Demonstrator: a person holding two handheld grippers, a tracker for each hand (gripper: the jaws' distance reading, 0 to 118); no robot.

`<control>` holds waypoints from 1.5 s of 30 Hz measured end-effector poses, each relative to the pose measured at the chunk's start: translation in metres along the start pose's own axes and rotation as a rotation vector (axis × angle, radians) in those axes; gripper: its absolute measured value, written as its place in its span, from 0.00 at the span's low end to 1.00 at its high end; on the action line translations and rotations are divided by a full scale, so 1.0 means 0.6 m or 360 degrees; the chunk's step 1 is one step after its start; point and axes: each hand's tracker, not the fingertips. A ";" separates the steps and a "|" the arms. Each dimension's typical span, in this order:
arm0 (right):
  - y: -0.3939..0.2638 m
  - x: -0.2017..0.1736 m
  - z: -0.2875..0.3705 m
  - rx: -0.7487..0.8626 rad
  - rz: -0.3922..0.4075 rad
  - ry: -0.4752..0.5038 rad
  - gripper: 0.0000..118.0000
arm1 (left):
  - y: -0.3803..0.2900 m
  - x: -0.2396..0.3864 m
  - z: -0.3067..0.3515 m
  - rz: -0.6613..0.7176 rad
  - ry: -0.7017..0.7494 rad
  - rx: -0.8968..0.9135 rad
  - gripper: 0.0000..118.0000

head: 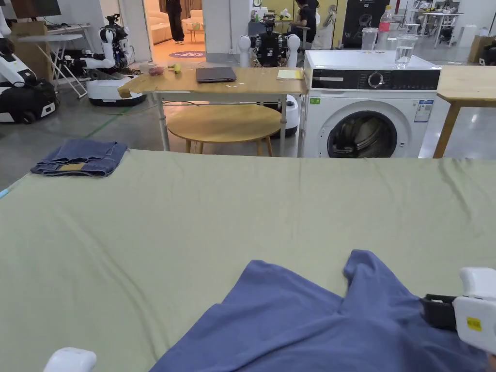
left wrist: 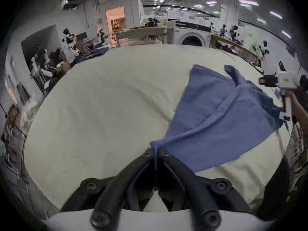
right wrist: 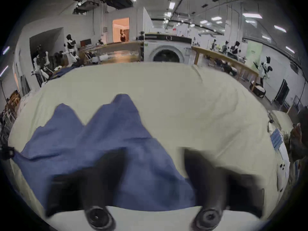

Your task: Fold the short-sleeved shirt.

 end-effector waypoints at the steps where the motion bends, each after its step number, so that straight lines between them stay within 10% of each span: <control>1: 0.009 0.006 -0.025 -0.0058 -0.0009 0.0025 1.00 | 0.001 0.003 0.003 0.0003 0.0001 0.0003 0.00; 10: -0.002 -0.003 -0.095 -0.0172 0.0066 0.0082 0.88 | -0.016 -0.014 -0.014 0.0068 0.0026 -0.0066 0.00; 12: -0.013 -0.023 -0.060 -0.0064 0.0166 0.0109 0.50 | -0.014 -0.009 -0.014 0.0060 0.0034 -0.0064 0.00; 13: -0.019 -0.031 -0.050 -0.0060 0.0199 0.0153 0.03 | -0.013 -0.005 -0.015 0.0054 0.0036 -0.0063 0.00; 14: -0.026 -0.039 -0.041 -0.0064 0.0207 0.0142 0.01 | -0.009 0.008 -0.011 0.0043 0.0043 -0.0060 0.00; 25: 0.022 -0.019 0.200 0.0257 0.0158 0.0296 0.01 | 0.056 0.039 0.030 0.0033 0.0129 0.0061 0.00; 45: 0.384 0.096 0.621 0.1217 0.0049 0.0006 0.01 | 0.540 0.155 0.295 -0.0169 0.0482 0.0949 0.00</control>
